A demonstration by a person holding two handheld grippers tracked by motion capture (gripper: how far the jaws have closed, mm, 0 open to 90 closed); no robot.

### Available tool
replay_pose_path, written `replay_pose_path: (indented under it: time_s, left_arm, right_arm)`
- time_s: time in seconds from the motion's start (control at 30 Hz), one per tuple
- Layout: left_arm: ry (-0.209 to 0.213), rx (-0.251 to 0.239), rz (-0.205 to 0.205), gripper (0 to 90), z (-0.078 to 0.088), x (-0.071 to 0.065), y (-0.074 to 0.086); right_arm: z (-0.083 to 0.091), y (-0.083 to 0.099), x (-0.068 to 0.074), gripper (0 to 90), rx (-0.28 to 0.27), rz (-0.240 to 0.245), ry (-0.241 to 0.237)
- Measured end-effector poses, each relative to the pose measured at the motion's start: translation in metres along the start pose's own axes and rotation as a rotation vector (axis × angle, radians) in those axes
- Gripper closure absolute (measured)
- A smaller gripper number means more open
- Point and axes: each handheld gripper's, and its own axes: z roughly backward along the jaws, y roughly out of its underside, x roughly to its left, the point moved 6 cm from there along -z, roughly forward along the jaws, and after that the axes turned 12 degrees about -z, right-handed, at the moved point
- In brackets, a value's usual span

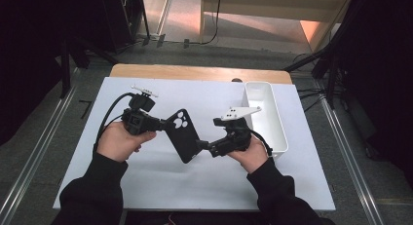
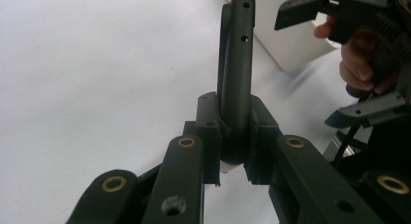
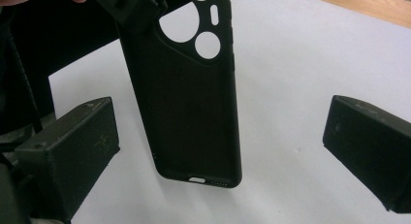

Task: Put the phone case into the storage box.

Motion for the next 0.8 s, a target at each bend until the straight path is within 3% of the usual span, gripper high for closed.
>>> replay_pose_path:
  time_s: [0.4, 0.8]
  left_arm:
    - [-0.005, 0.011, 0.026, 79.3, -0.004, 0.000, -0.011]
    - [-0.009, 0.027, 0.041, 79.3, -0.011, -0.002, -0.016]
  right_arm:
    - [-0.008, -0.002, -0.001, 0.0, -0.029, -0.015, 0.035]
    - [-0.014, -0.006, 0.008, 0.0, -0.031, 0.003, 0.035]
